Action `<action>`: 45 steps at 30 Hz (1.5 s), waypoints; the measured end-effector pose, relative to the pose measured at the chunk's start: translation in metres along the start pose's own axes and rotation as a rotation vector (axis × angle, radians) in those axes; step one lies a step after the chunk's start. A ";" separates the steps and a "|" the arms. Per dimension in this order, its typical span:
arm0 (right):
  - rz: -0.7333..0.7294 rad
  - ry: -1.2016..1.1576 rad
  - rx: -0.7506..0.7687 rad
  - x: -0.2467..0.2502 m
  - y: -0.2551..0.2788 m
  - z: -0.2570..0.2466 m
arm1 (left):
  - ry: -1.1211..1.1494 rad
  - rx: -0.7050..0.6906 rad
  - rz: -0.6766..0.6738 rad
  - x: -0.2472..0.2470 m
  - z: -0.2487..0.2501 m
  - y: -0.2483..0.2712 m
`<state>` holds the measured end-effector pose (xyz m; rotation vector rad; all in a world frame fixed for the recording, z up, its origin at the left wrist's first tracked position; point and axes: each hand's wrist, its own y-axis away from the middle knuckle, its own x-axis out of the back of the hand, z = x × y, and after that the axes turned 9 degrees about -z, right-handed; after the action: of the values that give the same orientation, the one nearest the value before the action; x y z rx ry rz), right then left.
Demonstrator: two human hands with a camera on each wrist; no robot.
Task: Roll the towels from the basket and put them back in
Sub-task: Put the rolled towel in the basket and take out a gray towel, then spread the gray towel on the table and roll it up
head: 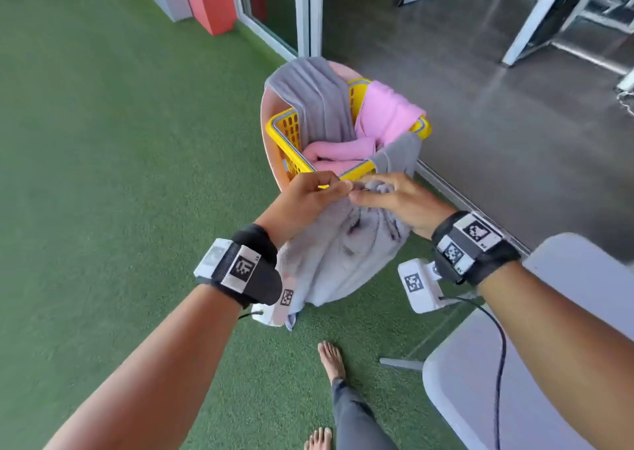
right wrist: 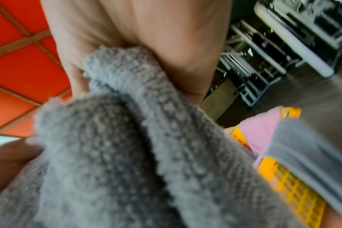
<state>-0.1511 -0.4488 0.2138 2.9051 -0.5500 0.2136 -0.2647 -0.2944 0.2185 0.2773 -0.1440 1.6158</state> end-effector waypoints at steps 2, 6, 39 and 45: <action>0.104 0.073 -0.007 0.021 0.018 -0.006 | -0.009 0.013 0.005 -0.015 0.006 -0.001; 0.288 0.222 0.052 0.070 0.038 -0.032 | 0.035 -0.005 -0.040 -0.023 0.024 -0.006; 0.242 0.928 -1.467 0.362 0.462 0.315 | -0.242 0.401 -0.812 -0.565 -0.079 -0.016; 0.491 1.067 -1.225 0.333 0.527 0.330 | -0.386 0.169 -0.894 -0.613 -0.042 -0.016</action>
<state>-0.0059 -1.1135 0.0272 1.1850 -0.7500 0.9669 -0.2249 -0.8730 0.0139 0.6756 -0.1484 0.6743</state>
